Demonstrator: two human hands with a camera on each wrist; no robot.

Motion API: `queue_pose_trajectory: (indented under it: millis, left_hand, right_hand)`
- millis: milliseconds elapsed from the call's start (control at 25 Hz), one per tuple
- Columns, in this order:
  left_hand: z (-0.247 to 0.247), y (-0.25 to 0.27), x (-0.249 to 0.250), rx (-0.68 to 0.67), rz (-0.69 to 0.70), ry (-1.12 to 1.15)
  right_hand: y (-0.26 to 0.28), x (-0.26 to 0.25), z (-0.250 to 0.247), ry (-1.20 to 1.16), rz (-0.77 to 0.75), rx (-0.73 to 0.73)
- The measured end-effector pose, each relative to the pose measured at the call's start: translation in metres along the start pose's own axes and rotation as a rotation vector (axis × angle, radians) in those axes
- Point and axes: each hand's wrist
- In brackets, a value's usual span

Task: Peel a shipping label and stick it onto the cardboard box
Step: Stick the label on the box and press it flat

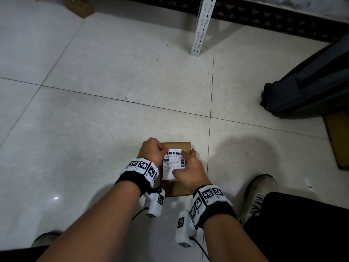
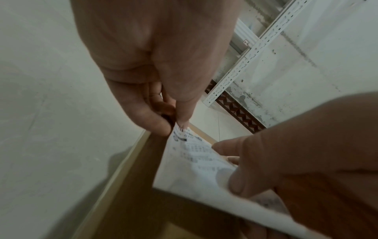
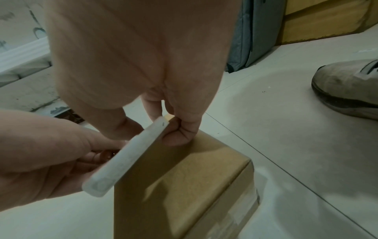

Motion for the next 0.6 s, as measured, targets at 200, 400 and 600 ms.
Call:
queue_pose_trajectory:
  millis: [200,400,600]
  left_hand:
    - [-0.006,0.003,0.007,-0.029,-0.017,-0.103]
    - [-0.013,0.000,-0.002,0.003,-0.108,-0.083]
    - [-0.013,-0.001,-0.020,0.019,-0.186,0.083]
  right_hand:
    - [0.000,-0.002,-0.008,0.076,0.030,-0.041]
    - [0.001,0.001,-0.011,0.067,0.045,-0.046]
    - [-0.006,0.003,-0.002,0.079,0.103,-0.064]
Point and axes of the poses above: each hand's wrist, its own y-axis away from the middle knuckle, its own z-axis out of the palm, x = y × z, and after that the axes turned 6 degrees about y, right-handed
